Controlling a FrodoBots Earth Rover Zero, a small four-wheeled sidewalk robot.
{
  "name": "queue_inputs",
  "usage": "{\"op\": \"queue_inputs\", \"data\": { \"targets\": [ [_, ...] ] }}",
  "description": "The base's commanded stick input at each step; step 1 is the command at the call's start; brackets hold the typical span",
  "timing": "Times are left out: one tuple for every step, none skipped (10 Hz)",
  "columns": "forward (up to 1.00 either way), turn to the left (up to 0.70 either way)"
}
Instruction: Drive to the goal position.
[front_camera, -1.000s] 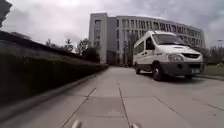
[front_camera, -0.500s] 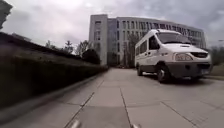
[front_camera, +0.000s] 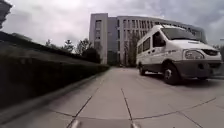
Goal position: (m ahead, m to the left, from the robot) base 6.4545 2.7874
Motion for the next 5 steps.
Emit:
{"op": "queue_inputs", "data": {
  "targets": [
    [0.85, -0.20],
    [0.85, -0.03],
    [0.85, 0.00],
    [0.85, 0.00],
    [0.85, 0.00]
  ]
}}
